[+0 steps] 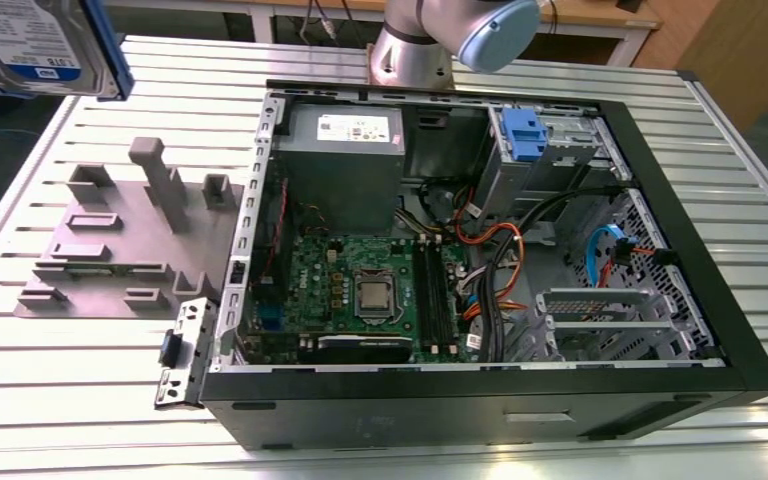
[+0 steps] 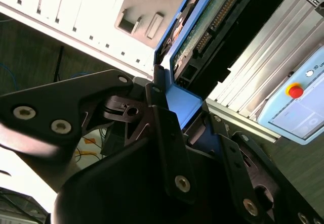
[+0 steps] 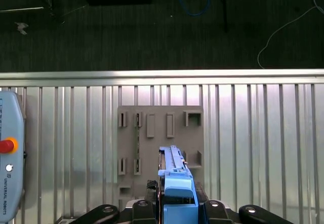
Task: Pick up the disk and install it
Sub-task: 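Pick up the disk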
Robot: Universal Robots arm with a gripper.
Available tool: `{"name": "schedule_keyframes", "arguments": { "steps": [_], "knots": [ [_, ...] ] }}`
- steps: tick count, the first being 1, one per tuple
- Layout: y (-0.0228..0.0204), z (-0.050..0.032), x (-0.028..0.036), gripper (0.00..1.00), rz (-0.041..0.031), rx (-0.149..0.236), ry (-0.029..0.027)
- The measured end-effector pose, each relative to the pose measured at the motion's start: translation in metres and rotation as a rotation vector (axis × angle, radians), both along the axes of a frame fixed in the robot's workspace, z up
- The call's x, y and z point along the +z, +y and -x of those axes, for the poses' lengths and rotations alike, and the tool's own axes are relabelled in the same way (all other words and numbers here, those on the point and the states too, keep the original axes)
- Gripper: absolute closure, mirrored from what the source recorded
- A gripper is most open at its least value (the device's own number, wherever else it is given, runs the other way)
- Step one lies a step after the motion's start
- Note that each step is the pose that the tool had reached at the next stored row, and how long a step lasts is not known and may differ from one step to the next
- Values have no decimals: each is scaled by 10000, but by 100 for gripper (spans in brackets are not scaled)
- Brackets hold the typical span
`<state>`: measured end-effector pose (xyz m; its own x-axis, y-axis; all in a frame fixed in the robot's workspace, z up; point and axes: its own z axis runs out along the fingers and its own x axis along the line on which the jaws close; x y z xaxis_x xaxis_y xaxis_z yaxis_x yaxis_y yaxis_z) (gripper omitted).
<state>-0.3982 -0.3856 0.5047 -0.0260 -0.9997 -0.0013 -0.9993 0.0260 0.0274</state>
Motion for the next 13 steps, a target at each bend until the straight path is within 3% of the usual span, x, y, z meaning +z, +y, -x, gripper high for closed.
{"name": "schedule_keyframes", "arguments": {
  "steps": [13],
  "knots": [
    [0, -22, 0, 64, 0, 0, 0]
  ]
}}
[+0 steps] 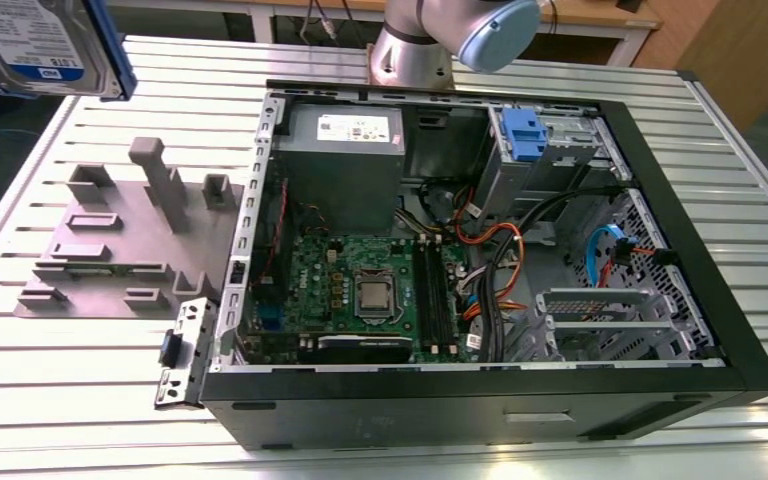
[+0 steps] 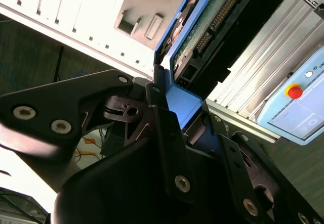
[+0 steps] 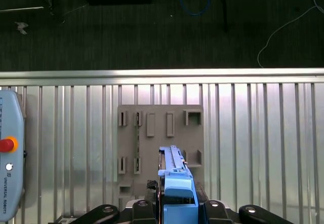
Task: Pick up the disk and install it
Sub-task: 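Pick up the disk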
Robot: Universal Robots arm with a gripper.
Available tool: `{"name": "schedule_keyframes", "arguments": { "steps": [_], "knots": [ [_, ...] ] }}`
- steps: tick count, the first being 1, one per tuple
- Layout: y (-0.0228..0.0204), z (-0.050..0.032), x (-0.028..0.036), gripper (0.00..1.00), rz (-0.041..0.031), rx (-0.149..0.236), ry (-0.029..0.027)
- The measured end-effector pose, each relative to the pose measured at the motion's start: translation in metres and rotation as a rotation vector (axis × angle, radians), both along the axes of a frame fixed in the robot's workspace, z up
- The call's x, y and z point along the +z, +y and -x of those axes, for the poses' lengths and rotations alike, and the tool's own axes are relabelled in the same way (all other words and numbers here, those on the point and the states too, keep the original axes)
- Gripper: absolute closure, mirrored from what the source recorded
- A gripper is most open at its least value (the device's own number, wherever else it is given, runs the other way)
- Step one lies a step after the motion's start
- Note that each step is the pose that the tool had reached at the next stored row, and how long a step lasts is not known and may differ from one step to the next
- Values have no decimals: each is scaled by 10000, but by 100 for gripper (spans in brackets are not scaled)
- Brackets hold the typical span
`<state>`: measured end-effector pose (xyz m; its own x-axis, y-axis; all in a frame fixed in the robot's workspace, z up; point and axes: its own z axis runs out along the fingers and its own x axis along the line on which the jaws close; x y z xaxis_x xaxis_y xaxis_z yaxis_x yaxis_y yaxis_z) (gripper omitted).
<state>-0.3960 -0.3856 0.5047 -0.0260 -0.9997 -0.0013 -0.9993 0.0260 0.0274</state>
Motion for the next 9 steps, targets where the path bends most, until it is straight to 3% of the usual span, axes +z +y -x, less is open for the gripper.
{"name": "schedule_keyframes", "arguments": {
  "steps": [9],
  "knots": [
    [-2, -31, 0, 64, 0, 0, 0]
  ]
}}
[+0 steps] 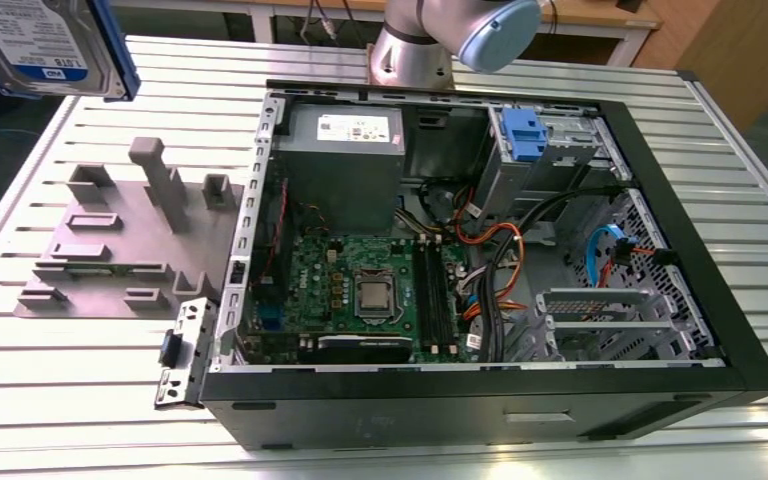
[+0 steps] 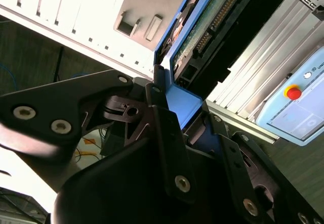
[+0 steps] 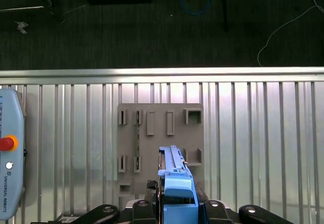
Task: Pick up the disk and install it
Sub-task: 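Pick up the disk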
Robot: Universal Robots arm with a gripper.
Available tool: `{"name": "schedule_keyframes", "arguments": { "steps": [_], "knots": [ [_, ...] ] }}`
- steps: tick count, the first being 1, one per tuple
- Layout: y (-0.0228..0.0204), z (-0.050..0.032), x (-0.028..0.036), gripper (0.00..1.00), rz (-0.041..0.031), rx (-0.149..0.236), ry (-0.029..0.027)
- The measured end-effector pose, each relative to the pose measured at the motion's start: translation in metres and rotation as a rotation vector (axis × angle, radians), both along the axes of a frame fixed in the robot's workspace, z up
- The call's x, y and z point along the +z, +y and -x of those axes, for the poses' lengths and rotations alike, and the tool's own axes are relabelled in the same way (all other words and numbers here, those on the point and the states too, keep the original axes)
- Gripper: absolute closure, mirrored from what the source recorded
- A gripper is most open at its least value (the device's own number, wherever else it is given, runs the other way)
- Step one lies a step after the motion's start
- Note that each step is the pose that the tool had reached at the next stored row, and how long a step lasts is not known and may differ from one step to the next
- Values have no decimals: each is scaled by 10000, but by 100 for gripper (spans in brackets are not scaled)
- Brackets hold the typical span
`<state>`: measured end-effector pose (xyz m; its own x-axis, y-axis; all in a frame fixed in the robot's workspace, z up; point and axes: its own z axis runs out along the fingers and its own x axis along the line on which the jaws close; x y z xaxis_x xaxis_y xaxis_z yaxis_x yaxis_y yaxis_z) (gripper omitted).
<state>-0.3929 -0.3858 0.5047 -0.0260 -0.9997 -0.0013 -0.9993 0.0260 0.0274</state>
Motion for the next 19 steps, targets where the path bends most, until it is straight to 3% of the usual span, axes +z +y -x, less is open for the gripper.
{"name": "schedule_keyframes", "arguments": {
  "steps": [19],
  "knots": [
    [-2, -34, 0, 64, 0, 0, 0]
  ]
}}
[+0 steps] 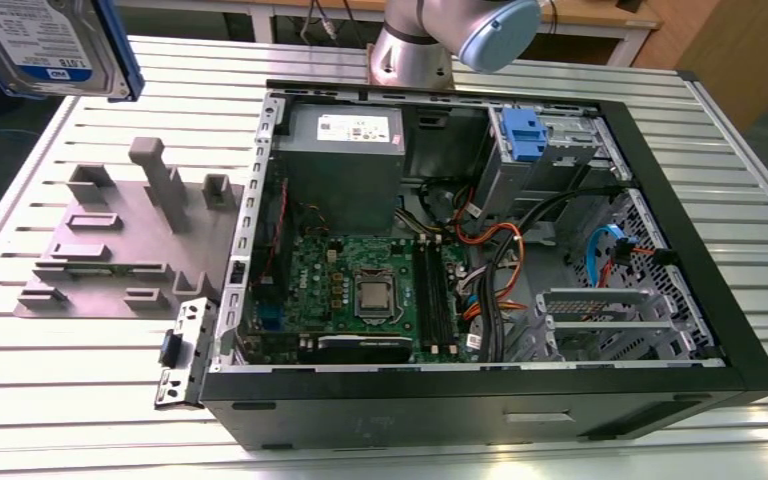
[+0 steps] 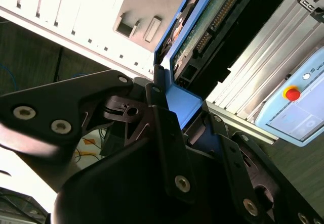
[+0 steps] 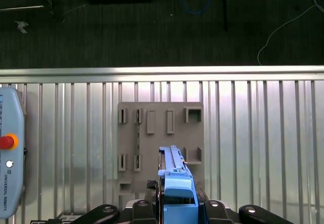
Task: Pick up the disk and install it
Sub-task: 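Pick up the disk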
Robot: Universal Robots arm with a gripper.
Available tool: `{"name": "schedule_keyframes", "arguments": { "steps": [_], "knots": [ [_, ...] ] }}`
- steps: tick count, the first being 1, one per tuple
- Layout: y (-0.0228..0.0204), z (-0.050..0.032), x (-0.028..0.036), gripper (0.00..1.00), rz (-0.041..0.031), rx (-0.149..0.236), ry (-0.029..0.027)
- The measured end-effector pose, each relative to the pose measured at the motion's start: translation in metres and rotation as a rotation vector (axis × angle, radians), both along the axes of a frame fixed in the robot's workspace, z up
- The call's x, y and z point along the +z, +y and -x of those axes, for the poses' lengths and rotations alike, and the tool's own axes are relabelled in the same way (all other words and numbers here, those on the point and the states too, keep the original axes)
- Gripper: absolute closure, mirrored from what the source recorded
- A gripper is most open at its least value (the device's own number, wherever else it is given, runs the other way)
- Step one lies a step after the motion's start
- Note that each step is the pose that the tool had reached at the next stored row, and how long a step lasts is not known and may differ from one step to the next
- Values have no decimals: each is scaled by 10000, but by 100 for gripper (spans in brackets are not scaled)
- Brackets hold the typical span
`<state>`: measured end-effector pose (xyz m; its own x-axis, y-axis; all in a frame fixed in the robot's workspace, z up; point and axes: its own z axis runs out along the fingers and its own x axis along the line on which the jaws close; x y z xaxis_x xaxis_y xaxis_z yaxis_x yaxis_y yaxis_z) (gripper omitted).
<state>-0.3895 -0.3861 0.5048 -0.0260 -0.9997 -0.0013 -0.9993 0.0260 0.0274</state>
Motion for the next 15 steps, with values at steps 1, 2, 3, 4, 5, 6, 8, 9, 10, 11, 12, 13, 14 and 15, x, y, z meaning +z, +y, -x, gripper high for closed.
{"name": "schedule_keyframes", "arguments": {
  "steps": [1, 2, 3, 4, 5, 6, 8, 9, 10, 11, 12, 13, 14, 15],
  "knots": [
    [0, -2, 0, 64, 0, 0, 0],
    [0, -5, 0, 64, 0, 1, 0],
    [0, -7, 0, 64, 0, 0, 0],
    [0, -9, 0, 64, 0, 0, 0],
    [0, -12, 0, 64, -1, 0, 0],
    [0, -14, -1, 64, -1, 0, -1],
    [-4, -20, 0, 64, 0, 0, 0],
    [-7, -20, 0, 64, -1, 0, 0],
    [-8, -21, 0, 64, 0, 0, 0],
    [-9, -20, 0, 64, 0, 0, -1],
    [-13, -20, 0, 64, 4, 2, 0],
    [-18, -20, -1, 64, 7, 2, -1],
    [-22, -21, 0, 64, 9, 1, 0],
    [-29, -21, 0, 64, 11, 0, 1]
  ]
}}
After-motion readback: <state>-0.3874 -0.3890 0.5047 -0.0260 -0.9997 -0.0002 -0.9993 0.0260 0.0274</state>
